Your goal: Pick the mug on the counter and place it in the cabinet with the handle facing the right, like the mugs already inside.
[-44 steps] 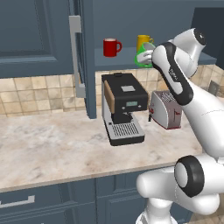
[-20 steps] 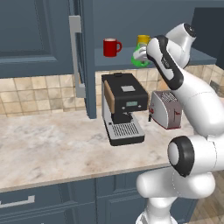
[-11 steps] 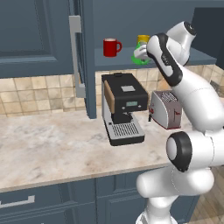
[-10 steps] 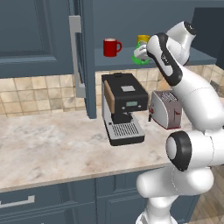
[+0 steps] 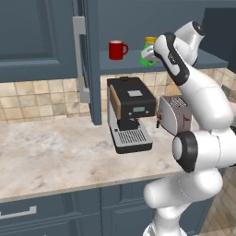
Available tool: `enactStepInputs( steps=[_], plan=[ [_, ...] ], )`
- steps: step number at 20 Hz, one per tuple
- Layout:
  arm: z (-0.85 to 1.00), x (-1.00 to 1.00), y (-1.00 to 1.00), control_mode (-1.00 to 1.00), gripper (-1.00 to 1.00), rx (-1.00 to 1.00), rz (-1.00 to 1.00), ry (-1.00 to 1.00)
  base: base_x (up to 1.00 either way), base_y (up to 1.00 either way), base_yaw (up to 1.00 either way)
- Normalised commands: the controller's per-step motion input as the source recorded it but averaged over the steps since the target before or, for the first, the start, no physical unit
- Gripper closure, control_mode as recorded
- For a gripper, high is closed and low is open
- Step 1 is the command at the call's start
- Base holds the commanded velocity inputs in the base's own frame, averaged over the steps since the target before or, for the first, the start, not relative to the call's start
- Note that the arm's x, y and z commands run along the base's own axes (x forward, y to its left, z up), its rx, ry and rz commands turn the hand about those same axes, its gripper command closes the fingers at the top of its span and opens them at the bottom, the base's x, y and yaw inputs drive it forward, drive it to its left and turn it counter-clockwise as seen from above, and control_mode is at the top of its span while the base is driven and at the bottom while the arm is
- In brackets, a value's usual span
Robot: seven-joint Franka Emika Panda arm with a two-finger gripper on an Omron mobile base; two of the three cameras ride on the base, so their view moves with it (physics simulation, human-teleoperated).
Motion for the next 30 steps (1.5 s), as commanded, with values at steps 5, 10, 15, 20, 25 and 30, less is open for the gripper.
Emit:
enactStepInputs(
  steps=[5,10,15,20,25,30],
  plan=[
    [-0.15,0.30,-0.07,-1.00,1.00,0.00,0.01,0.02,0.00,0.00,0.00],
    [-0.06,0.17,-0.01,-1.00,1.00,0.00,0.04,0.00,0.00,0.00,0.00],
    [-0.04,0.16,-0.01,-1.00,1.00,0.00,0.07,0.01,0.00,0.00,0.00],
    [-0.07,0.13,-0.01,-1.00,1.00,-0.01,0.11,0.00,0.00,0.00,0.00],
    [-0.06,0.19,-0.06,-1.00,1.00,0.00,0.15,0.00,0.00,0.00,0.00],
    [-0.05,0.17,-0.05,-1.00,1.00,-0.04,0.16,0.00,0.00,0.00,0.00]
  ],
)
